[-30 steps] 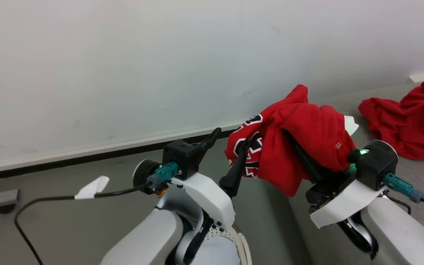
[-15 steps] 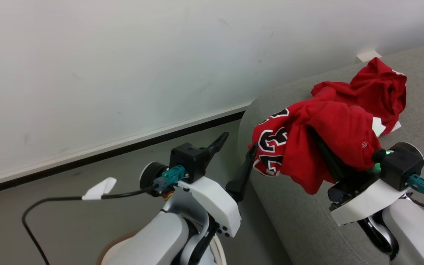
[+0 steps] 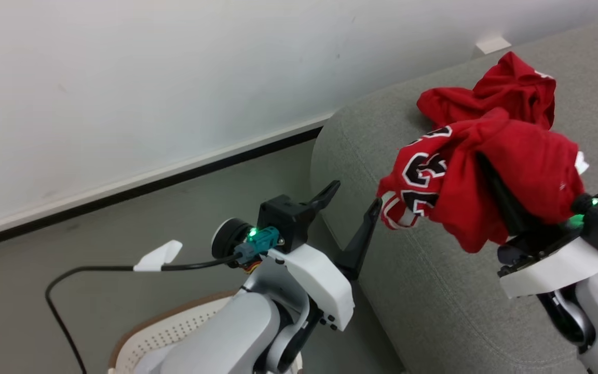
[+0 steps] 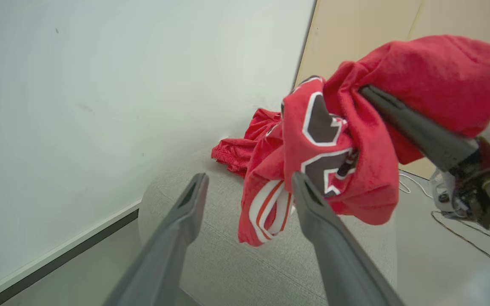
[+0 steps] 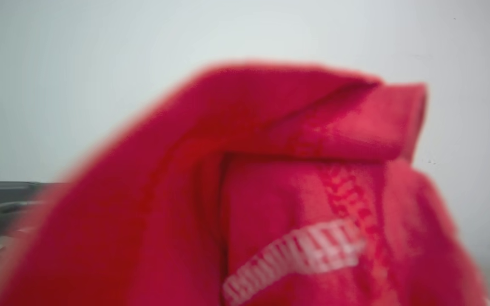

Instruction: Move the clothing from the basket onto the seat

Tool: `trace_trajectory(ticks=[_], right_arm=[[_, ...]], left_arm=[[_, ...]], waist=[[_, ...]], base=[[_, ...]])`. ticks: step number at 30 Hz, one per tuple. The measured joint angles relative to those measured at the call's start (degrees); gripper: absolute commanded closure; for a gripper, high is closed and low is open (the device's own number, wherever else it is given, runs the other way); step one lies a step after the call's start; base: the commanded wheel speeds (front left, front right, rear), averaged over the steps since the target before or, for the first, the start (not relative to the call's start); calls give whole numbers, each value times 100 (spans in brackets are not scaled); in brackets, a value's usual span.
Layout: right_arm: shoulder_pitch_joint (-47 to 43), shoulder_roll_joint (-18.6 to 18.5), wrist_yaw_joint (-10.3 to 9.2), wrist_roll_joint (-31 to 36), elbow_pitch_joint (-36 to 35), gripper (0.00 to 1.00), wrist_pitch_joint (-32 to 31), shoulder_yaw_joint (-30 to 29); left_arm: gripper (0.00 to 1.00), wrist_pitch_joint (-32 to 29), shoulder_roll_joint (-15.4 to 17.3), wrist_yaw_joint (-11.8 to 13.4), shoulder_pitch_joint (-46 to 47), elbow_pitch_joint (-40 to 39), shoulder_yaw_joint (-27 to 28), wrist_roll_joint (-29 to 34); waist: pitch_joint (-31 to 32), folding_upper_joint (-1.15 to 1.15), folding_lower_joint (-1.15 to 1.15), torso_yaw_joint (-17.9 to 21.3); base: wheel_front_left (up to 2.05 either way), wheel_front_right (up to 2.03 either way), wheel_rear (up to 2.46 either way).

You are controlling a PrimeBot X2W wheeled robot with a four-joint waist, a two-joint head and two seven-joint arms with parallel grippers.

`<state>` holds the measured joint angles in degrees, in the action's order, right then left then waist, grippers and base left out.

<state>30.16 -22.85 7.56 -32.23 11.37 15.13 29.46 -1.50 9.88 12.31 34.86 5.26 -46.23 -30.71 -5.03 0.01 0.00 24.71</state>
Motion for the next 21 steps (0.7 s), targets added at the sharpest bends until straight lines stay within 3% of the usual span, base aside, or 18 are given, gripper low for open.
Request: trace_trajectory(ticks=[6, 13, 21], right_arm=[[83, -67, 0, 226, 20, 100, 0, -769], [856, -365, 0, 626, 221, 100, 0, -1631], [2317, -1165, 0, 901, 821, 100, 0, -2504]], left_arm=[[0, -109, -81, -100, 529, 189, -67, 158], [0, -182, -291, -303, 1477, 594, -163, 450], [0, -62, -475, -378, 2379, 1094, -101, 600]], waist=[[-582, 0, 0, -62], [-1485, -1, 1, -232], [-2464, -1, 1, -477]], base=[[0, 0, 0], [0, 0, 0], [0, 0, 0]])
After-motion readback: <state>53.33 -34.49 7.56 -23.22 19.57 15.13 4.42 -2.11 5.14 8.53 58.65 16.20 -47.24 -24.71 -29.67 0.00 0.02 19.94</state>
